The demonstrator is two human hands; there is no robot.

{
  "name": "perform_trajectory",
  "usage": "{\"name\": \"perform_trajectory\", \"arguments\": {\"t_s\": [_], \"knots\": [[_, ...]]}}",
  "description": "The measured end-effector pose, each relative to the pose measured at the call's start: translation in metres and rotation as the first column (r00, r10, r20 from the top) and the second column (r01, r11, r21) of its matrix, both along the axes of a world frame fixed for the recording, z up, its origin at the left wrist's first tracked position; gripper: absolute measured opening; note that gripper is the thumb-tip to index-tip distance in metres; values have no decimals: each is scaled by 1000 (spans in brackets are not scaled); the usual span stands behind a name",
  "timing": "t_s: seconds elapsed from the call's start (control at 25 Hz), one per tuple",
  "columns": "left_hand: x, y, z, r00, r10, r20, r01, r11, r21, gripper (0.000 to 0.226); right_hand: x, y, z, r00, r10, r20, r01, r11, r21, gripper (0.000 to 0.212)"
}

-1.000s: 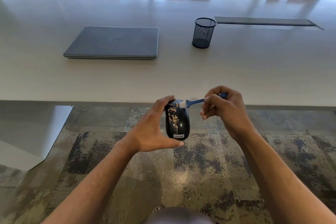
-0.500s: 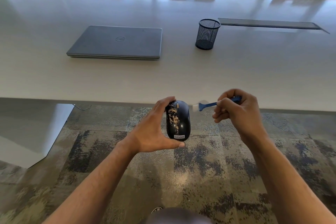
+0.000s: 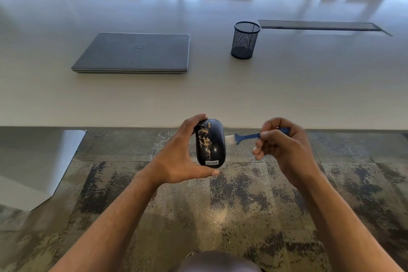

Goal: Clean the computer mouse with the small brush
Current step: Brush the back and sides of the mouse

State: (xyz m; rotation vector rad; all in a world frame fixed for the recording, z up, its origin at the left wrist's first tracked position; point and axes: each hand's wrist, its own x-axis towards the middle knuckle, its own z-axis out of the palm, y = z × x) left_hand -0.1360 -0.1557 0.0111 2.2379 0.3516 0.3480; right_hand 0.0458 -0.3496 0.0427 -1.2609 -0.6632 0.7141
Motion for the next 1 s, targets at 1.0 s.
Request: {"name": "perform_trajectory", "arguments": {"t_s": [1.0], "knots": [[-8,15,9,998,-28,57,34,994,-104,116,13,1,-6,997,78,23,-80,987,137,17]]}}
